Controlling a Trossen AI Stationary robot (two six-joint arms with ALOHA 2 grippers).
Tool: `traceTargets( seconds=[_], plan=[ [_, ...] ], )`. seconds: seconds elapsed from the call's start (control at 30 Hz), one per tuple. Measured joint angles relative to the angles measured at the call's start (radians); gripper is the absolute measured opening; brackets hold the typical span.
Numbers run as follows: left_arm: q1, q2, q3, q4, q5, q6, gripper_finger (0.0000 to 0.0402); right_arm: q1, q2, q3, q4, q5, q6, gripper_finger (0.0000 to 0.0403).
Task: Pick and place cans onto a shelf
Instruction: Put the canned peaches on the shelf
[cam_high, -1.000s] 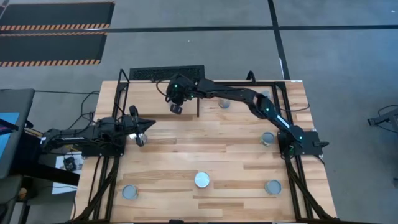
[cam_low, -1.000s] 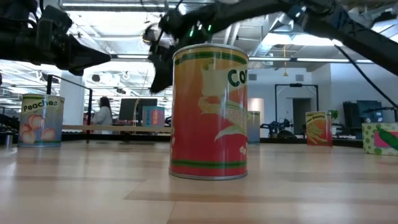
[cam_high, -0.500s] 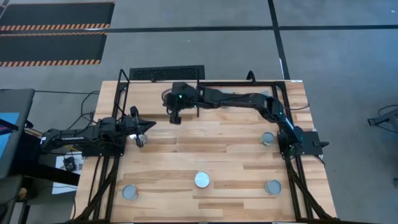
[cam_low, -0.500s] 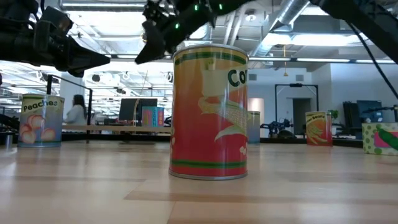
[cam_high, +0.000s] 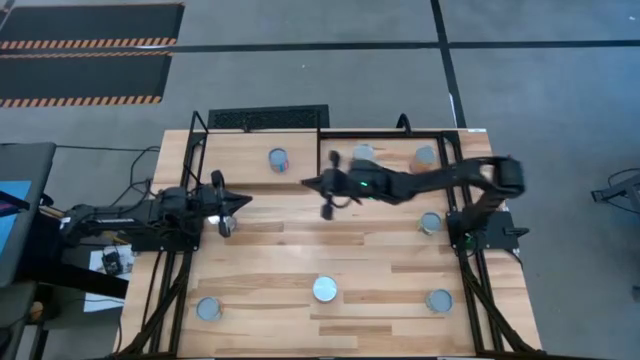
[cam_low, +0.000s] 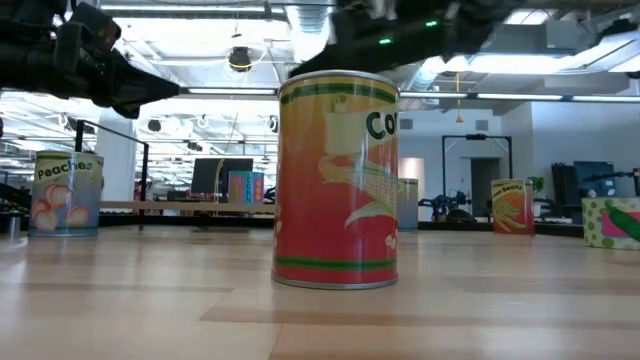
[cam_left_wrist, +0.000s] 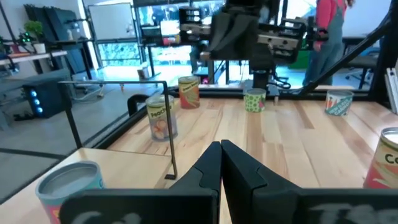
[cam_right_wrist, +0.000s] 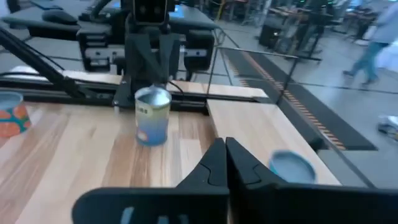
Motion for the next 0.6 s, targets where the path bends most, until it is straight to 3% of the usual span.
traceTargets(
  seconds=[0.23,0.6],
  plan=[
    [0.000,0.295,0.088,0.104,-0.019,0.001,0.0000,0.014,-0.221,-0.190,0.021,0.028,-0.030,0.0003],
    [0.024,0.670,0.266,0.131,0.013,0.025,0.0000,-0.094,-0.292,-0.505,0.534,-0.301,0.021,0.0003]
  ],
)
